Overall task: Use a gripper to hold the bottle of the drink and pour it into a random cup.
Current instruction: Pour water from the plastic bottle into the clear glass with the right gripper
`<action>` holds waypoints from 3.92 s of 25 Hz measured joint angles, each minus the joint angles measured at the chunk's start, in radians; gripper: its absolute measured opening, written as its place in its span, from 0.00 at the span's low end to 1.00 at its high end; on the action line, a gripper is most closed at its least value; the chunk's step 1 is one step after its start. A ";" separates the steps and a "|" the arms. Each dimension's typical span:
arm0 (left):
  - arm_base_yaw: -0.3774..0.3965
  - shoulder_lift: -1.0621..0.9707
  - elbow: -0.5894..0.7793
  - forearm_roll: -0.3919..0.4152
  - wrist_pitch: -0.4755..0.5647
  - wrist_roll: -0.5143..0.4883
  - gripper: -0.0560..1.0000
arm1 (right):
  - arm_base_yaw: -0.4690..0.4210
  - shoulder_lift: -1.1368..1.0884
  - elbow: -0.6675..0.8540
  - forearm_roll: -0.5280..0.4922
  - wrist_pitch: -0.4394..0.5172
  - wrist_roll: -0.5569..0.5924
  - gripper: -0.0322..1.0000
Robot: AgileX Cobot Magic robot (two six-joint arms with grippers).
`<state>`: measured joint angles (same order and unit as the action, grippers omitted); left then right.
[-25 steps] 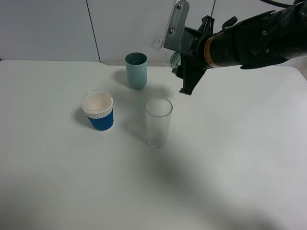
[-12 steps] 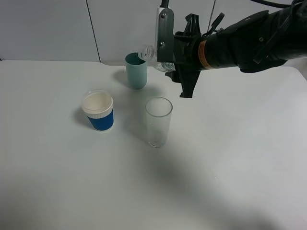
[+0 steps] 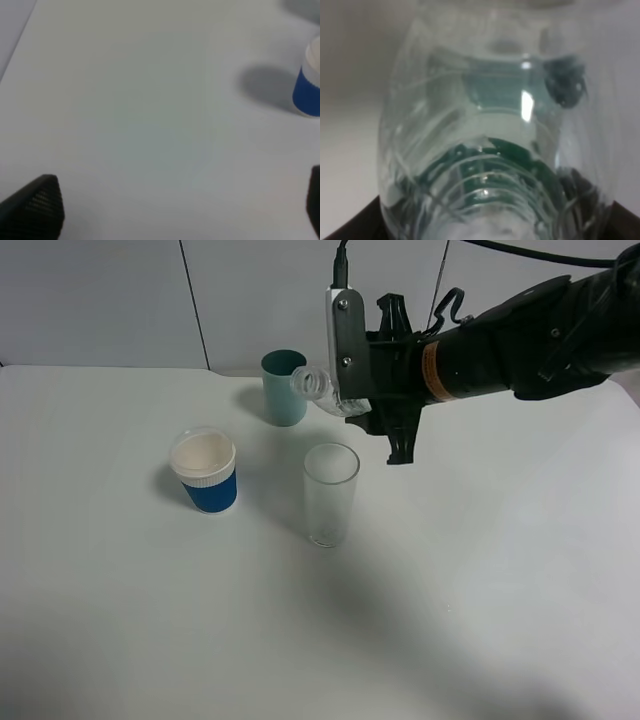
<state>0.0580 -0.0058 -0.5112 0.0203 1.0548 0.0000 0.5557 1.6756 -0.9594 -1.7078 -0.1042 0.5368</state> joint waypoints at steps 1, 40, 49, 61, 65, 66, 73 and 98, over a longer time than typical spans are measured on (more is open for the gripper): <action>0.000 0.000 0.000 0.000 0.000 0.000 0.98 | -0.010 -0.001 0.000 0.000 -0.005 -0.017 0.57; 0.000 0.000 0.000 -0.001 0.000 0.000 0.98 | -0.065 -0.028 0.000 0.000 0.016 -0.475 0.57; 0.000 0.000 0.000 -0.001 0.000 0.000 0.98 | -0.051 -0.028 0.000 0.000 0.034 -0.537 0.57; 0.000 0.000 0.000 -0.001 0.000 0.000 0.98 | -0.031 -0.028 0.000 0.000 0.058 -0.575 0.57; 0.000 0.000 0.000 -0.001 0.000 0.000 0.98 | -0.020 -0.028 0.000 0.000 0.078 -0.600 0.57; 0.000 0.000 0.000 -0.001 0.000 0.000 0.98 | -0.020 -0.028 0.000 0.000 0.079 -0.605 0.57; 0.000 0.000 0.000 -0.001 0.000 0.000 0.98 | -0.011 -0.028 0.000 0.000 0.099 -0.645 0.57; 0.000 0.000 0.000 -0.001 0.000 0.000 0.98 | -0.001 -0.028 0.000 0.000 0.130 -0.709 0.57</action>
<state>0.0580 -0.0058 -0.5112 0.0196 1.0548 0.0000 0.5545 1.6479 -0.9594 -1.7078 0.0258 -0.1718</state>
